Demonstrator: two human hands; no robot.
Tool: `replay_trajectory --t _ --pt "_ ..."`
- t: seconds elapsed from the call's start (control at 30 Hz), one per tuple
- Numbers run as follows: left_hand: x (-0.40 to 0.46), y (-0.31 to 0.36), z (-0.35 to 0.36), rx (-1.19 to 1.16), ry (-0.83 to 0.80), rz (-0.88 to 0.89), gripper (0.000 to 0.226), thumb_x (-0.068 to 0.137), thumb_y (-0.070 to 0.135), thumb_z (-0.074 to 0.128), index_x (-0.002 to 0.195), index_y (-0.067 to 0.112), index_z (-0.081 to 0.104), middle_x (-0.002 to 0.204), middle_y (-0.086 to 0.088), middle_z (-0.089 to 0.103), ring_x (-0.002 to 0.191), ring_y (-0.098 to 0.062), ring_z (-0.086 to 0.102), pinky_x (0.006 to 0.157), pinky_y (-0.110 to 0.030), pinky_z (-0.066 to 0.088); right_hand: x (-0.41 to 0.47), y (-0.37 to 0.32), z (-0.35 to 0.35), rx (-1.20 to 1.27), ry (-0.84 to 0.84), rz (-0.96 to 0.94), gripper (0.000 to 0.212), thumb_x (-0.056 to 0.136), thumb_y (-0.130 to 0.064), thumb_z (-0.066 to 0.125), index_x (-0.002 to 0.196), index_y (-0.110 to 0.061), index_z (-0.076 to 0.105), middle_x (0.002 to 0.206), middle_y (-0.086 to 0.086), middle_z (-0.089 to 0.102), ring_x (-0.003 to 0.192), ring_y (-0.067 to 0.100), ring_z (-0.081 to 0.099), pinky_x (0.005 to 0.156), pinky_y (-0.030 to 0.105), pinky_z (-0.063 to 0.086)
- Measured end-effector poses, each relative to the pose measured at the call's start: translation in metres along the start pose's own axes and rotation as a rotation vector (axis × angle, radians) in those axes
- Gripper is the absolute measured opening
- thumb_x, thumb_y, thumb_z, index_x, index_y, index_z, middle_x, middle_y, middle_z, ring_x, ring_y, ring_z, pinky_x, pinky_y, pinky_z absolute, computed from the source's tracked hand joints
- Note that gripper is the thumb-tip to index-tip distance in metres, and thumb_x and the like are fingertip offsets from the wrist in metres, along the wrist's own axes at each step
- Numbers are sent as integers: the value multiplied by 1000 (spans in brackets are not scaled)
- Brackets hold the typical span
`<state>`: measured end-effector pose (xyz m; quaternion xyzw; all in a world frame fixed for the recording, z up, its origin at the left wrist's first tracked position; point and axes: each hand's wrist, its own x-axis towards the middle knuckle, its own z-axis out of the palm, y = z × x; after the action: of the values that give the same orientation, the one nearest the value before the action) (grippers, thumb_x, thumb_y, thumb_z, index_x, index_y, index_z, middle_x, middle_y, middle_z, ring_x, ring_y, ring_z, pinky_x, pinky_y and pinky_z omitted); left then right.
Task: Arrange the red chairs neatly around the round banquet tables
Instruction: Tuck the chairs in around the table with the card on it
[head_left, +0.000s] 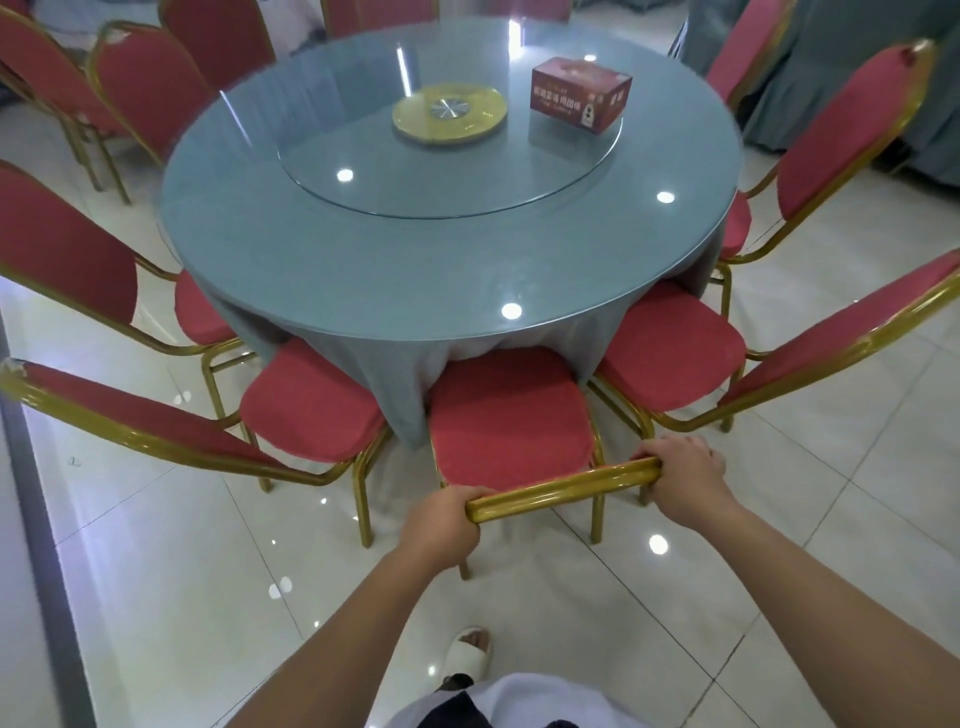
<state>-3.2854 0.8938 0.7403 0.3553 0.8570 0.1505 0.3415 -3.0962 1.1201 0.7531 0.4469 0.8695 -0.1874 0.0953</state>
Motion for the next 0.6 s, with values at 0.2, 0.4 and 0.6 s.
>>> replay_trajectory --t 0.2,0.4,0.6 --pt "0 -1 6 -46 -16 -6 59 82 2 44 115 45 67 80 12 67 69 -11 61 58 -32 48 -3 3 3 16 30 0 22 83 -20 68 93 -39 64 97 -11 55 107 18 47 101 45 35" --pt "2 4 12 -69 12 -16 48 84 4 51 105 43 70 81 11 68 76 -15 64 69 -40 55 -3 6 -5 29 -33 -15 28 88 -16 59 100 -40 64 104 -9 53 111 21 44 102 50 33" --pt "-1 18 22 -52 53 -36 43 85 6 52 102 40 72 79 7 67 75 -17 63 60 -34 51 -8 18 -14 52 -3 -39 32 89 -10 56 89 -42 58 90 -10 54 105 19 47 99 47 40"
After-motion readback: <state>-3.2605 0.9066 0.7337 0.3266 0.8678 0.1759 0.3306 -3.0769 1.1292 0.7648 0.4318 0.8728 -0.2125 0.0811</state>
